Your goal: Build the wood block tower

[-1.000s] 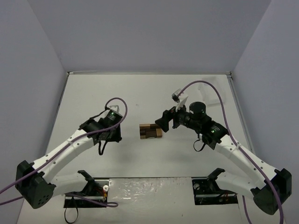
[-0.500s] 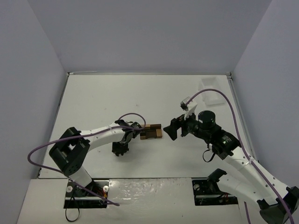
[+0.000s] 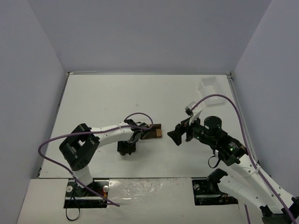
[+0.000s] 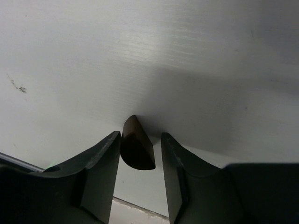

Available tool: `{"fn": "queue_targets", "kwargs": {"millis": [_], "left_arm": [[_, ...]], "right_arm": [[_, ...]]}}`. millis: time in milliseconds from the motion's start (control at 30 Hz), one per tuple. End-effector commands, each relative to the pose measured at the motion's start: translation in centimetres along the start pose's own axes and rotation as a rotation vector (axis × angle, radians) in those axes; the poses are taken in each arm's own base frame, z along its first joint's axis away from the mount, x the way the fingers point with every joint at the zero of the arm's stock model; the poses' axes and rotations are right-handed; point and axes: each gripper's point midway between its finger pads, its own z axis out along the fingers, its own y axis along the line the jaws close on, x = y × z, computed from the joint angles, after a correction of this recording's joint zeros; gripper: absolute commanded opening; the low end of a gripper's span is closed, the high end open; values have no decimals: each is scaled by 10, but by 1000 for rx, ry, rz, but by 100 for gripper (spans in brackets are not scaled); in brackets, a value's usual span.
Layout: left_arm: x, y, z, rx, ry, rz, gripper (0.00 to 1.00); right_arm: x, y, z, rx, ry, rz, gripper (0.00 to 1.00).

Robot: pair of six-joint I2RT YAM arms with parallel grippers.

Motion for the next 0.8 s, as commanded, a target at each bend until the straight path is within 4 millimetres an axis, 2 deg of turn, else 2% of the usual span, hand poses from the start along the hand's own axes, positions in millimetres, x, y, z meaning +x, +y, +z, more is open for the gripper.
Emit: {"fn": "queue_targets", "kwargs": {"millis": [0,100,367,467,633,767], "left_arm": [[-12,-14,-13,49,-30,-49,42],[-16,-16,-18,54,-39,-52,45],[-35,-16,-47,113,-108,-87,46],[-41,-10,-60,133,-140,-107,46],[-58,18,-102,211,-260,-188,48],[-74,50,-131,282,-362,-267,56]], "right_arm": [[-12,4,-2,-18,-37,-43,90],[-11,3,-3,-17,-35,-49,91],[-13,2,-1,-13,-25,-65,91],[-18,4,0,-22,-27,-67,91],[-10,1,12,-13,27,-37,91],[-4,-1,28,19,82,17,91]]}}
